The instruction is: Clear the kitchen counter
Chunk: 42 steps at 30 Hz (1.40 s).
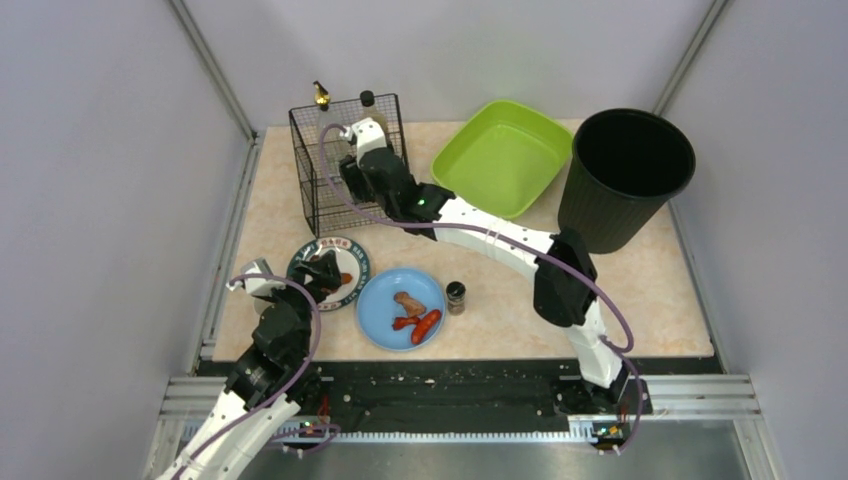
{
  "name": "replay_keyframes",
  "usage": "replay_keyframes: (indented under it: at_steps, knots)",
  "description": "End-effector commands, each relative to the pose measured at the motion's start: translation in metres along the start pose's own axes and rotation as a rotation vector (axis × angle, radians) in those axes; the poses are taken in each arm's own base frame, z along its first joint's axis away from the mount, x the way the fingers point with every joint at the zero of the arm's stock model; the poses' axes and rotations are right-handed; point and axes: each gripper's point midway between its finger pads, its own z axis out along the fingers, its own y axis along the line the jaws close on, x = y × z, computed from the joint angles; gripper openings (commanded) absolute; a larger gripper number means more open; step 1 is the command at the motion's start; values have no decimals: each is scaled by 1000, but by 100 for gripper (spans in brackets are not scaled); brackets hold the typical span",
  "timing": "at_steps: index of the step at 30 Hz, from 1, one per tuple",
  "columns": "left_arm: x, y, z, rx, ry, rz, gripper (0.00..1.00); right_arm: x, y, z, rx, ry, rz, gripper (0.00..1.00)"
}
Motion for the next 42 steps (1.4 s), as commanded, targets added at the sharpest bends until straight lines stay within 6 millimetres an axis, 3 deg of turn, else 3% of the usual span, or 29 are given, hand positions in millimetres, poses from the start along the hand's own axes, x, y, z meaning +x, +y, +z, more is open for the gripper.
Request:
replay_keyframes:
  at_steps: [1, 19, 36, 40, 42]
  knots:
    - [-7, -3, 0, 5, -26, -25, 96, -50, 14, 8, -42, -137, 67, 0]
    - [-7, -3, 0, 6, -25, -27, 96, -3, 55, 64, -169, -107, 177, 0]
    - [-7, -3, -1, 6, -27, -29, 96, 28, 92, 82, -309, -87, 261, 0]
    - [-7, -2, -1, 5, -28, -28, 96, 30, 95, 84, -298, -88, 234, 6]
    - [-7, -3, -1, 5, -27, -28, 96, 32, 95, 84, -286, -88, 219, 16]
